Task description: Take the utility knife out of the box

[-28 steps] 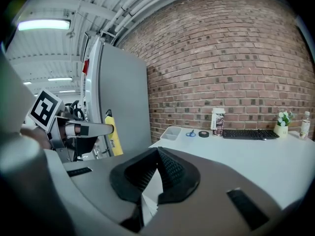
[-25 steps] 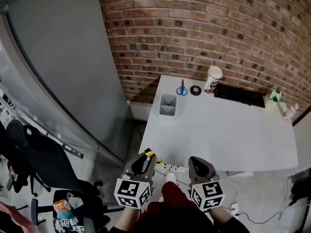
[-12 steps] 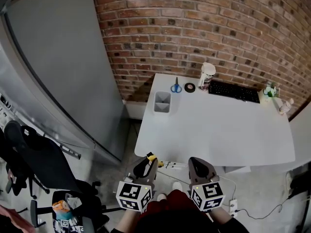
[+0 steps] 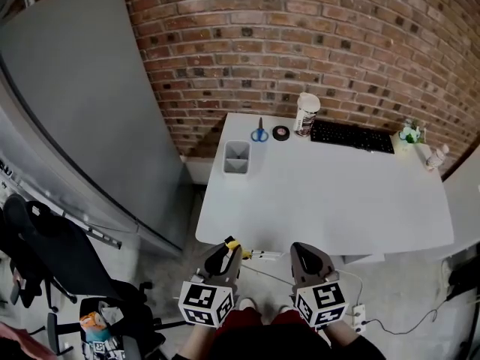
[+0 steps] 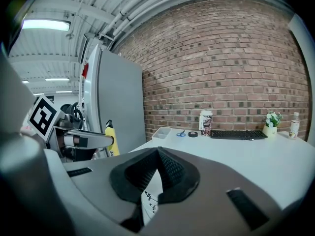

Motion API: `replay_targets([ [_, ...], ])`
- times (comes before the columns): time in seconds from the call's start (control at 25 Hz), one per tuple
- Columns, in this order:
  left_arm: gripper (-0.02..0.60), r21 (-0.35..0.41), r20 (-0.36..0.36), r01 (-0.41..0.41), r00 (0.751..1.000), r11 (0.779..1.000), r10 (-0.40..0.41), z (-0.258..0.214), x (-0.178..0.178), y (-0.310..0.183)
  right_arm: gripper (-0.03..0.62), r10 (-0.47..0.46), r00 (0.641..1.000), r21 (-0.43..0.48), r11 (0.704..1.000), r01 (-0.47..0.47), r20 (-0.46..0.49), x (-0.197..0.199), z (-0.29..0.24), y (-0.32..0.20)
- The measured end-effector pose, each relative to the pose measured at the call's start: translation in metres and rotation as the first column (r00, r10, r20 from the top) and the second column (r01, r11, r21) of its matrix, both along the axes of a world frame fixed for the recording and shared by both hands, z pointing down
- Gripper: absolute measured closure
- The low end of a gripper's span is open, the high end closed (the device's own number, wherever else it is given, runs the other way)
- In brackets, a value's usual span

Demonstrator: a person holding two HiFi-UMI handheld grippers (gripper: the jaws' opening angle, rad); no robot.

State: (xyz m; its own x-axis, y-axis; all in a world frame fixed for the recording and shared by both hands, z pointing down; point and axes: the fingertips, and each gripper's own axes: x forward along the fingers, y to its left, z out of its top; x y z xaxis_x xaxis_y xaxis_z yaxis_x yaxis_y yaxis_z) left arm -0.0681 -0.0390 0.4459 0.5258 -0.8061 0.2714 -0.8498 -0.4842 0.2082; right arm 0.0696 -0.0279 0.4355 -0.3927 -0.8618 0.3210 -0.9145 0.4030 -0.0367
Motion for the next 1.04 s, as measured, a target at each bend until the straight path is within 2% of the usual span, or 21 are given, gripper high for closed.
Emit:
replay_targets([
  [0.48,0.491,0.001,0.021,0.059,0.998,0.998,-0.059,-0.007,0.035,0.005,0.586,-0.036,0.999,-0.005,0.999,0.036,0.02,0.052,-0.007,-0.001],
  [1.04,0.492,0.019,0.039,0.102,0.994,0.995,-0.103,-0.015,0.073,0.033,0.586,-0.046,0.998,0.015,0.999,0.045,0.035,0.109,-0.014,0.031],
])
